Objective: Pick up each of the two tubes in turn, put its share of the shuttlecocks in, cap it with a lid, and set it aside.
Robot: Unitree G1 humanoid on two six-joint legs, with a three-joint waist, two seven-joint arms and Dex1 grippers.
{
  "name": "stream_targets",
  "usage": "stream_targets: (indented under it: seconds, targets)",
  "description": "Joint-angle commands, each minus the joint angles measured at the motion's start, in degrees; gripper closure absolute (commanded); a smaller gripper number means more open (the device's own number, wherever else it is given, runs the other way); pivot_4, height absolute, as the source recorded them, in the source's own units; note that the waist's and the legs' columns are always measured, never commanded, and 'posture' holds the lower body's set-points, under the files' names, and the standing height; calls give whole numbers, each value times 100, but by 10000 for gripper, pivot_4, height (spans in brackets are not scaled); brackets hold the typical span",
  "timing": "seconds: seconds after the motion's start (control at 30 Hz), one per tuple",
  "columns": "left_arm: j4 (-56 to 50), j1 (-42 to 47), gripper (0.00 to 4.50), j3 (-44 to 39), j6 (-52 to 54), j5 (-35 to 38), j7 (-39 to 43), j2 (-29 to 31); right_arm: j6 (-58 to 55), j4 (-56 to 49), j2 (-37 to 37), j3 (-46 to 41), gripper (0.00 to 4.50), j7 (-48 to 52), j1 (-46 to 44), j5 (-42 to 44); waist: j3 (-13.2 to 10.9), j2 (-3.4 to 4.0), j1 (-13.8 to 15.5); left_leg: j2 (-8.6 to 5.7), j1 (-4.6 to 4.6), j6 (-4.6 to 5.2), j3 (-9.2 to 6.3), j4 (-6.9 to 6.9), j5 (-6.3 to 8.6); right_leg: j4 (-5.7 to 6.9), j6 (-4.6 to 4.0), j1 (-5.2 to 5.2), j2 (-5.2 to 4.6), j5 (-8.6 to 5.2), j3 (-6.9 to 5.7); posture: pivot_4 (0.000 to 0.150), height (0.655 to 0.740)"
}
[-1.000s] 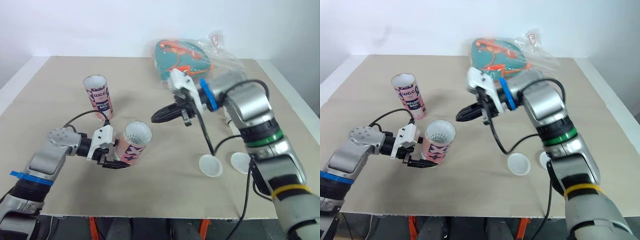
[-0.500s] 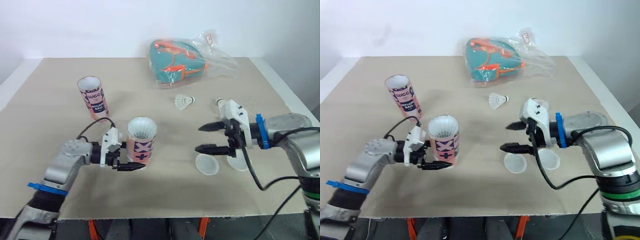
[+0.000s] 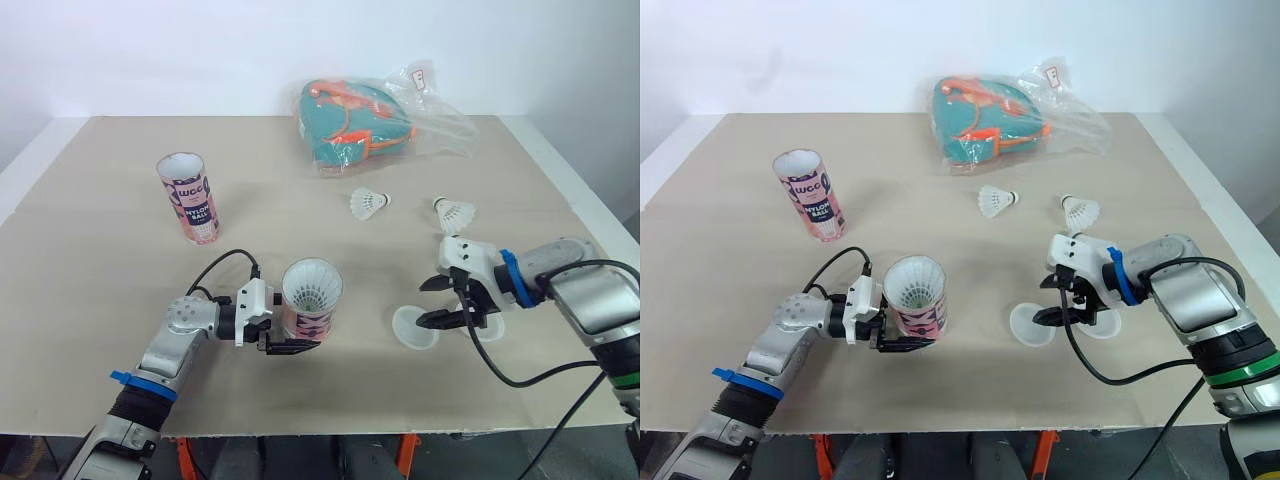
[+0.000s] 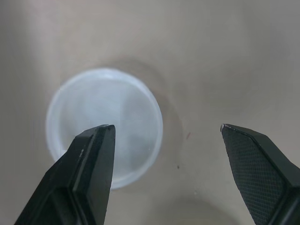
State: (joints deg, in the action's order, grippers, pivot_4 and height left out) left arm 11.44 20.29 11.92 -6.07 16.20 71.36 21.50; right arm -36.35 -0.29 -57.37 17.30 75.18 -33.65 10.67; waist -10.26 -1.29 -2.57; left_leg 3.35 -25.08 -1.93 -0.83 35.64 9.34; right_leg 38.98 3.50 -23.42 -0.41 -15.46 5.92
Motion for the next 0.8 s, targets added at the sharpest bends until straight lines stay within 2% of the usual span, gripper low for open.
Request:
stream_targets:
  seconds: [0.03, 0.27, 0.37, 0.4, 0.57, 0.6, 0.8]
  targets:
    - [171, 22, 10603, -9, -58, -83, -155, -62, 140, 22, 18, 49, 6322, 158, -157, -132, 0, 0, -1, 0, 0, 0, -1, 1, 0, 0, 1, 1, 0, 1, 0, 1500, 7387]
    - [244, 61, 10603, 115, -55, -141, -166, -158, 415, 138, 80, 378, 6322, 222, -99, -550, 4, -3, -1, -1, 4, 0, -1, 14, 0, 0, 5, 9, 0, 7, 1, 1500, 7387]
    - [219, 87, 10603, 120, 45, -96, -145, -179, 559, 79, 60, 362, 13874, 195, -30, -683, 5, -3, 1, -1, 5, 0, 0, 18, -1, 0, 1, 10, 0, 6, 2, 1500, 7387]
    - [216, 94, 10603, 123, 58, -94, -138, -181, 626, 68, 43, 371, 17877, 177, -15, -761, 5, -3, 2, -1, 5, 0, 0, 18, -1, 0, 1, 11, 0, 7, 2, 1500, 7387]
    - [269, 180, 10603, 126, 79, -92, -123, -192, 757, -49, -18, 272, 42920, 245, 24, -832, 7, -5, -2, -1, 5, 0, -1, 18, 0, 0, 7, 12, 0, 9, 1, 1500, 7387]
    - [291, 201, 10603, 127, 62, -96, -122, -195, 746, -98, -21, 226, 44891, 264, 28, -785, 6, -5, 0, -1, 6, 0, 0, 19, -1, 0, 7, 12, 0, 11, 2, 1500, 7387]
    - [357, 256, 10603, 125, 25, -104, -119, -208, 445, -602, -14, -78, 44891, 313, 101, -430, 6, -4, 3, -2, 4, -1, 0, 21, -2, 0, 3, 11, 0, 10, 3, 1500, 7387]
